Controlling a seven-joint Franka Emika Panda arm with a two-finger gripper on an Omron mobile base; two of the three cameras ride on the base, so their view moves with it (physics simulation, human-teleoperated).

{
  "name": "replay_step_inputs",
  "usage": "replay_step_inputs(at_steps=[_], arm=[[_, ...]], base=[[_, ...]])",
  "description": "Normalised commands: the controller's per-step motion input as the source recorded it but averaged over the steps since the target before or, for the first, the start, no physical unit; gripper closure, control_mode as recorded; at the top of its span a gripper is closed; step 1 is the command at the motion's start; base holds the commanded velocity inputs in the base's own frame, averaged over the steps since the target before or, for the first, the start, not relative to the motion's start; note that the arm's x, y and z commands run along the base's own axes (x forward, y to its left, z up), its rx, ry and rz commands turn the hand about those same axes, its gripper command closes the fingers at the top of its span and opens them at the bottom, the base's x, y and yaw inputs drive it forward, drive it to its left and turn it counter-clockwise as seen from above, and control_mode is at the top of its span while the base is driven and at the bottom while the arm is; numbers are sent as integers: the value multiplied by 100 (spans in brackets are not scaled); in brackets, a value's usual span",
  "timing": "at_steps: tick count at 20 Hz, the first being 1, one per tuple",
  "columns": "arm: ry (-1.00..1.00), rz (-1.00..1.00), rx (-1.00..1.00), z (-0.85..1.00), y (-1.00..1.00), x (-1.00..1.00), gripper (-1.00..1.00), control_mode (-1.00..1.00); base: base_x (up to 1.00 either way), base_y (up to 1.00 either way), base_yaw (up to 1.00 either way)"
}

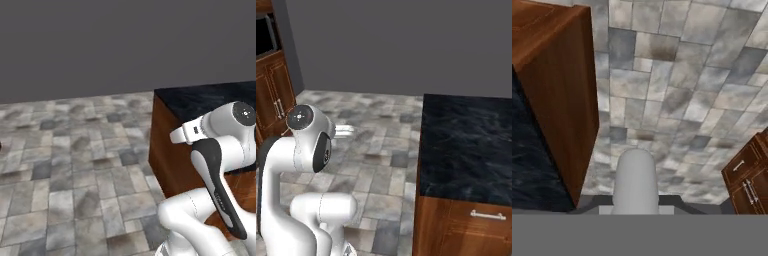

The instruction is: Pick up the marshmallow and place it in the cup of hot chocolate on the dining counter.

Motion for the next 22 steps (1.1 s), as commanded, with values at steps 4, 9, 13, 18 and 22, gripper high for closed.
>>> replay_step_inputs(at_steps=[4, 9, 13, 18, 22], arm=[[0, 0, 0, 0, 0, 0, 100, 100], [0, 0, 0, 0, 0, 0, 100, 100], [0, 0, 0, 0, 0, 0, 100, 100], [0, 0, 0, 0, 0, 0, 100, 100], [0, 0, 0, 0, 0, 0, 100, 100]], base=[[100, 89, -22], [100, 50, -27], [100, 36, -23], [100, 23, -22], [100, 22, -24]])
